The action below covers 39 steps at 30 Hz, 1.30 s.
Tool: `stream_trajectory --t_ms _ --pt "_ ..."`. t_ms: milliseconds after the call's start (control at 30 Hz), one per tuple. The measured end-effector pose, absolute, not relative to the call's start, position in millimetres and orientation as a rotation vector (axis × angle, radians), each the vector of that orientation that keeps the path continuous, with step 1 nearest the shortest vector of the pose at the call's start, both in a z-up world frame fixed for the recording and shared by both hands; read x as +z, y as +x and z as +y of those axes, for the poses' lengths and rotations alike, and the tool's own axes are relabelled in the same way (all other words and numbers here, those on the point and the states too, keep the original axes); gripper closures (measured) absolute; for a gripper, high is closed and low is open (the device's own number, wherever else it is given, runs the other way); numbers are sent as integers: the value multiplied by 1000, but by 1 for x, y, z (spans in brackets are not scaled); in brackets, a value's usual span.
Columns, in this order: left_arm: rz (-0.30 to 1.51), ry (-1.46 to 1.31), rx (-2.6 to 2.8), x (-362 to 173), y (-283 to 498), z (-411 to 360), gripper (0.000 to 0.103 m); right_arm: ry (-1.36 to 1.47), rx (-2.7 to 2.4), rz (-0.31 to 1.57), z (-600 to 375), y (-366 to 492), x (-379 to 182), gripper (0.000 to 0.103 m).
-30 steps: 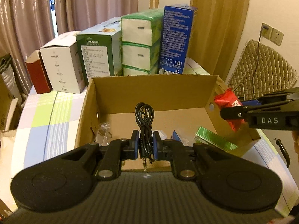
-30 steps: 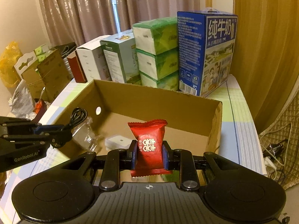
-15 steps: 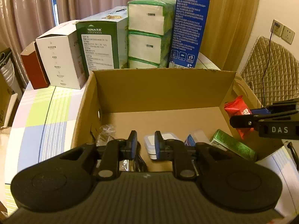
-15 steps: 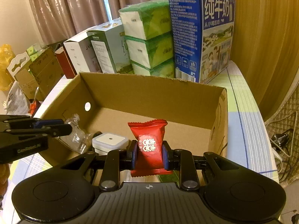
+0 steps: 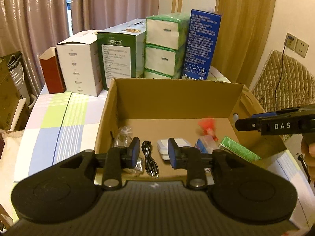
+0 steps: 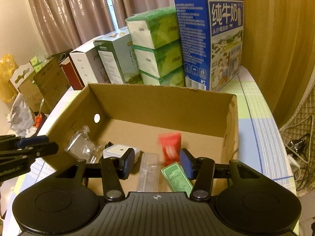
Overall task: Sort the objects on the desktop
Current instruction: 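Open the left tool over the box while the right tool releases the red candy, then bring both tools back over the remaining items on the table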
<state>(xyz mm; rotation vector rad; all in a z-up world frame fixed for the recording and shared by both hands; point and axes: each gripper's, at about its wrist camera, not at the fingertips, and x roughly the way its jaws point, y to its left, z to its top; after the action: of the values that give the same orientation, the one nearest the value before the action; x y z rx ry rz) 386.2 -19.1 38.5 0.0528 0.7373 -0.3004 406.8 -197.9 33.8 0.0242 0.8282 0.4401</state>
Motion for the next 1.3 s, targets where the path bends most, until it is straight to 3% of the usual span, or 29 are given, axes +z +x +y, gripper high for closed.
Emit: stream_trajectory --t_ms 167,933,1133,1300 --pt "720 46 -288 47 354 -15 65 55 440 822 -209 373 42 34" --pt "734 -16 -239 43 192 -16 15 97 414 868 -254 221 39 14" --pt "769 -63 -219 34 161 -5 5 133 407 877 -266 196 31 4" --pt "814 -64 -195 21 148 -1 2 131 389 914 -274 181 16 2"
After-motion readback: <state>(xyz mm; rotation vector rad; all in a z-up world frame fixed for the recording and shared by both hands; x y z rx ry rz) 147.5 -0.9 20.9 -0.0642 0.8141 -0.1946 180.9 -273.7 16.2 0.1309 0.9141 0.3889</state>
